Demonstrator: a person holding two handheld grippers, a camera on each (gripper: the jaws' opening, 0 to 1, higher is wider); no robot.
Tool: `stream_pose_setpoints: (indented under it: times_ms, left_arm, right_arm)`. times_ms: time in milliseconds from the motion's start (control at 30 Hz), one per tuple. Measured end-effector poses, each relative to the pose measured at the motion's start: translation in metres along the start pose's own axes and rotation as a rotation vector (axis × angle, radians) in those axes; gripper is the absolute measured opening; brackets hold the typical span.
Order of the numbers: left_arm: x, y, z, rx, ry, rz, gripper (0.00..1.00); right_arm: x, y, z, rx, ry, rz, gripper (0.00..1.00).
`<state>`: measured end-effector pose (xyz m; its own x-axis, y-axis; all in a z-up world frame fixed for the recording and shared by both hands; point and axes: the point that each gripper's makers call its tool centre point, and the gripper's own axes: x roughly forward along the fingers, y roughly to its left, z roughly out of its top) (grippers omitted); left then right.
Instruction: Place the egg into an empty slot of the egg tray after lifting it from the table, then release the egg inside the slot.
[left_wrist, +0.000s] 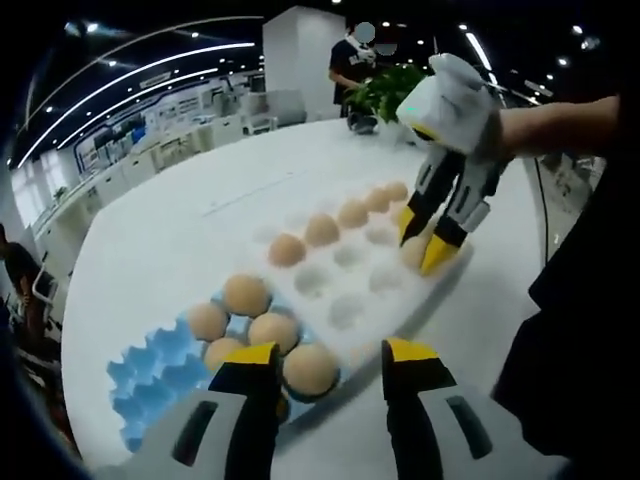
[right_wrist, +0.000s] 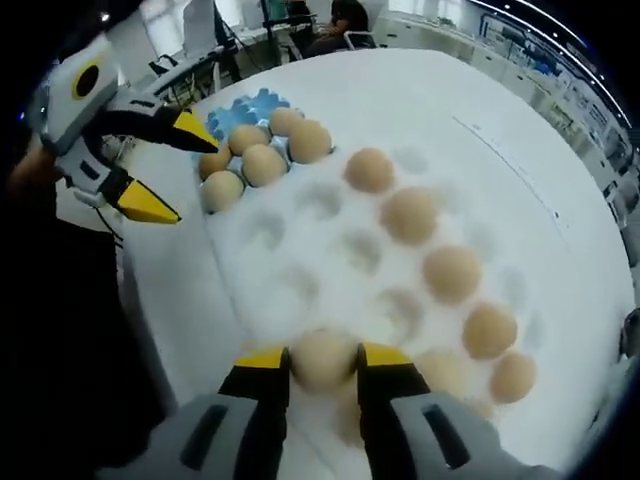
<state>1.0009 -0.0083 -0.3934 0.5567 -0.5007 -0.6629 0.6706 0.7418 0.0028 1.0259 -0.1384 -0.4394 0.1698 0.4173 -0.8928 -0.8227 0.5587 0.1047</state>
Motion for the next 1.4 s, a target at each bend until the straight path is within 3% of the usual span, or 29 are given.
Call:
stream_pose_setpoints:
  times_ms: [33,267,500,800,1400]
  left_arm:
    - [0.0,-0.003,0.002,0.008,-0.004,-0.008,0.41]
    - [0.003,-0.018,0.006,0.053,-0.013,-0.045,0.42]
    - [0.009,-0.032,0.013,0.083,-0.023,-0.08,0.41]
    - [0.012,-0.038,0.025,0.094,-0.071,-0.074,0.41]
    - [0.022,-0.032,0.037,0.037,-0.114,-0.053,0.41]
  right_arm:
    - [-0.002,0.001,-0.001,0.056,-0.002,0.006,0.27]
    - [-0.007,-0.004,0.005,0.238,-0.101,0.034,0.27]
    - [-0.015,-0.004,0.014,0.341,-0.172,0.062,0.27]
    - [-0.019,0.004,0.034,0.436,-0.251,0.122,0.27]
    - [-0.013,0.03,0.067,0.539,-0.315,0.243,0.27]
